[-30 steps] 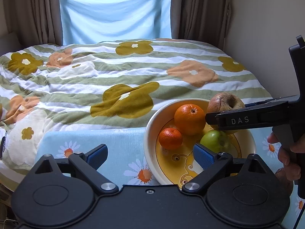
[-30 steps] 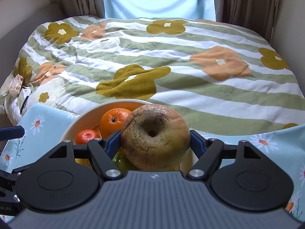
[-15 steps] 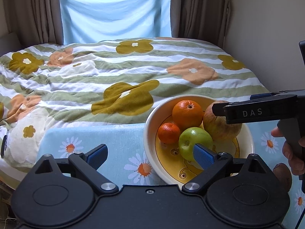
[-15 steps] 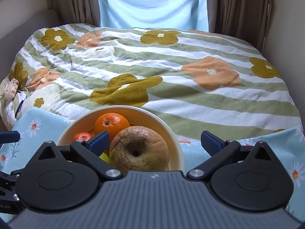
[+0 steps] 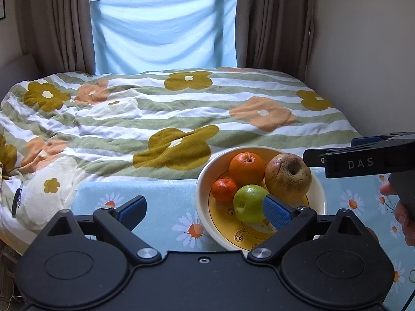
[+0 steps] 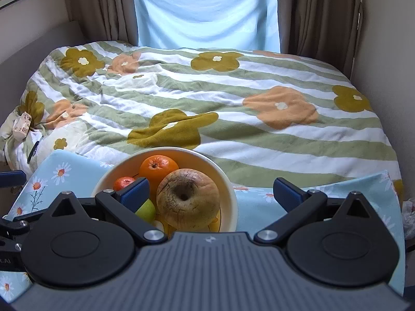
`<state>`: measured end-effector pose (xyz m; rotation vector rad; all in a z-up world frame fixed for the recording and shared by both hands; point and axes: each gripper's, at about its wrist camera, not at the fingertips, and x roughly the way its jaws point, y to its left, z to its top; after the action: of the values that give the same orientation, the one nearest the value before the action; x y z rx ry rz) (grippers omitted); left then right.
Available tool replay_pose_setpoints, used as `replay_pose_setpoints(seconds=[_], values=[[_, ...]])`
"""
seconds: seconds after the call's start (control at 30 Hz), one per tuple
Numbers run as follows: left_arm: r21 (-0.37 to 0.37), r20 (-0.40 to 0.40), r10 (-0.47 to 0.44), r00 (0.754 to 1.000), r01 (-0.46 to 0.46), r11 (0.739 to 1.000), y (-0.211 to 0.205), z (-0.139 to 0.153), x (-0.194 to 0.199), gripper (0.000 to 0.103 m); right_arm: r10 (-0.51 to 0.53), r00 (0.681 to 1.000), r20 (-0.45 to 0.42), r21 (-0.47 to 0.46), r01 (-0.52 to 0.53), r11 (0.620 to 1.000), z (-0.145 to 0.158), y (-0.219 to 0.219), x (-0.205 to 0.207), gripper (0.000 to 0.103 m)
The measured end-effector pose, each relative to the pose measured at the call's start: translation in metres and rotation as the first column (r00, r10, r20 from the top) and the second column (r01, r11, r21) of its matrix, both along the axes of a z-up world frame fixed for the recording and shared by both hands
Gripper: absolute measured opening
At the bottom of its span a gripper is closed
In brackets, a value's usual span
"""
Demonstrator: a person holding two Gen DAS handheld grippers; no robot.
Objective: Organize fruits
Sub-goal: 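Withdraw both tools from the bowl, then grasp the large orange with the left tool while the right tool grasps the tangerine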
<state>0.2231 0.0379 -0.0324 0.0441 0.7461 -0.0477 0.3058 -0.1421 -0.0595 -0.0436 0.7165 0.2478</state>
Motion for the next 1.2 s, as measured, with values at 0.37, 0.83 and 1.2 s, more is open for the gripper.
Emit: replay_pose_setpoints(seconds=[0.37, 0.83, 1.2], values=[[-0.005, 0.101, 0.039, 0.994, -0.038, 0.999, -0.01, 0.035, -0.066, 0.098, -0.005, 0.998, 0.062, 0.026, 0.004, 1.0, 0.037, -0.029, -0.067, 0.103], [0.081, 0.182, 0.023, 0.983, -0.038, 0.996, -0.021, 0.051, -0.155, 0.098, 0.06, 0.993, 0.104, 0.033, -0.064, 0.997, 0.06, -0.039, -0.159, 0.103], [0.137, 0.143, -0.046, 0.989, 0.026, 0.99, 0.016, 0.031, -0.17, 0.098, 0.041, 0.997, 0.061, 0.038, -0.043, 0.998, 0.042, -0.012, -0.199, 0.103]])
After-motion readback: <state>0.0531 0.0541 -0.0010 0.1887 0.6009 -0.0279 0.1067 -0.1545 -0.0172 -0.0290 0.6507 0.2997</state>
